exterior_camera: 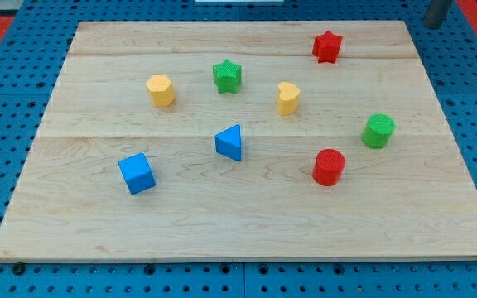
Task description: Slide red star towards yellow heart
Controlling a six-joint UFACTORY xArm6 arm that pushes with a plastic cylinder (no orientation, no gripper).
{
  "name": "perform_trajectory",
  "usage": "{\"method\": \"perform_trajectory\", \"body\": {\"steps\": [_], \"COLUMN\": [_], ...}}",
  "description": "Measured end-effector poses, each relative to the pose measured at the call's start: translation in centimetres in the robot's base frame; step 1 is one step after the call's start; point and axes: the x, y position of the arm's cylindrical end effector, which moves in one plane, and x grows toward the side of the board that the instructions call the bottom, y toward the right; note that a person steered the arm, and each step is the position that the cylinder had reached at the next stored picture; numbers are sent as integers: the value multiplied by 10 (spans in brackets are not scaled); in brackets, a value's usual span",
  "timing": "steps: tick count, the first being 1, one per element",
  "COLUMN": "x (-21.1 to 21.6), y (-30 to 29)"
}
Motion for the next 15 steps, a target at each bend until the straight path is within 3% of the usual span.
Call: {"method": "perform_trajectory", "body": {"steps": [7,9,11,12,14,15], "x": [8,55,130,136,134,113], "y": [-7,8,9,0,-77,-124]}}
